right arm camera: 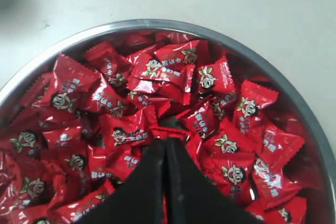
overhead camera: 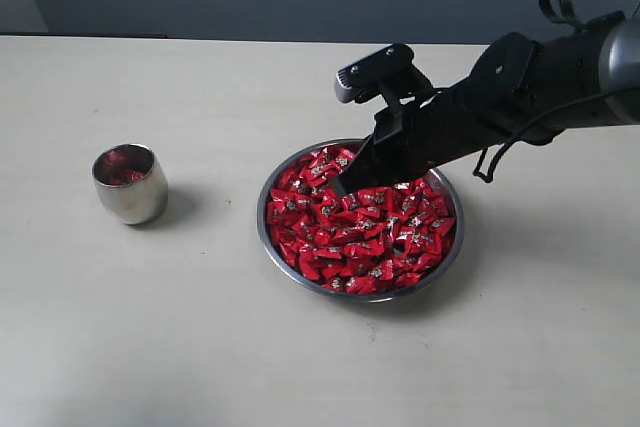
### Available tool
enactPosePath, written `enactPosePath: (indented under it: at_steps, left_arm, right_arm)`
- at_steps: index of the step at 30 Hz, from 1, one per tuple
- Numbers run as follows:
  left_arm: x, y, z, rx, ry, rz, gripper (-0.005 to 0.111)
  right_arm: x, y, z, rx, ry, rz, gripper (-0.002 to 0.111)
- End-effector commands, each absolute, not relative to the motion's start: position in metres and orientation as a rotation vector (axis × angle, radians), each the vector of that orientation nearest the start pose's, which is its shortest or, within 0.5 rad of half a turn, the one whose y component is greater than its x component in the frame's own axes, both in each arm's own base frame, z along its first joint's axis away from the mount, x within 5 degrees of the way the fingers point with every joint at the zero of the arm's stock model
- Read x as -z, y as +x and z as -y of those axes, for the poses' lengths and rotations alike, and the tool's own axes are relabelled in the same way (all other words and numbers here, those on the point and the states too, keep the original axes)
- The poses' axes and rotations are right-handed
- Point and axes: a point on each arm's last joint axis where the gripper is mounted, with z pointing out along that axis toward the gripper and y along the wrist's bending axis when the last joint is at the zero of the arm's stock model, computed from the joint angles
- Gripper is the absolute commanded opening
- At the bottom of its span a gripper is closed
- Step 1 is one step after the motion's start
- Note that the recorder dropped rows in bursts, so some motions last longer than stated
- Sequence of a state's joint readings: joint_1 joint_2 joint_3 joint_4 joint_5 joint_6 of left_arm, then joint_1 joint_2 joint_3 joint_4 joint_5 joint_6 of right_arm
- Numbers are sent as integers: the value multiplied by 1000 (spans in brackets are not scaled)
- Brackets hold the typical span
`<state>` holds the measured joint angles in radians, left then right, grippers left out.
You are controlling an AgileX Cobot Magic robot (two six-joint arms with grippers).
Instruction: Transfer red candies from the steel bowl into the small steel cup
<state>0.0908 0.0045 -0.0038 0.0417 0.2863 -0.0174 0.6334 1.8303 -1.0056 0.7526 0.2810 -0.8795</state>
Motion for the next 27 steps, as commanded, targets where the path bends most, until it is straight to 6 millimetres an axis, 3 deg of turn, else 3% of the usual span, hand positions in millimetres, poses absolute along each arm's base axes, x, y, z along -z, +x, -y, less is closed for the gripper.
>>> enactPosePath:
  at_steps: [1, 6, 9, 14, 27]
  left_arm:
    - [-187, 54, -6, -86, -64, -1767, 0]
    - [-187, 54, -6, -86, -64, -1767, 0]
    - [-187, 54, -6, -86, -64, -1767, 0]
    - [-187, 54, -6, -86, -64, -1767, 0]
    - [-187, 54, -6, -86, -64, -1767, 0]
  right_arm:
    - [-162, 284, -227, -443, -993, -2330, -1]
    - [-163, 283, -228, -461, -1004, -2338, -1]
    - [-170, 286, -242, -591, -1066, -2379, -1]
    - [-178, 299, -263, -736, -1016, -2440, -1]
    - [-147, 310, -280, -845, -1014, -2595, -1]
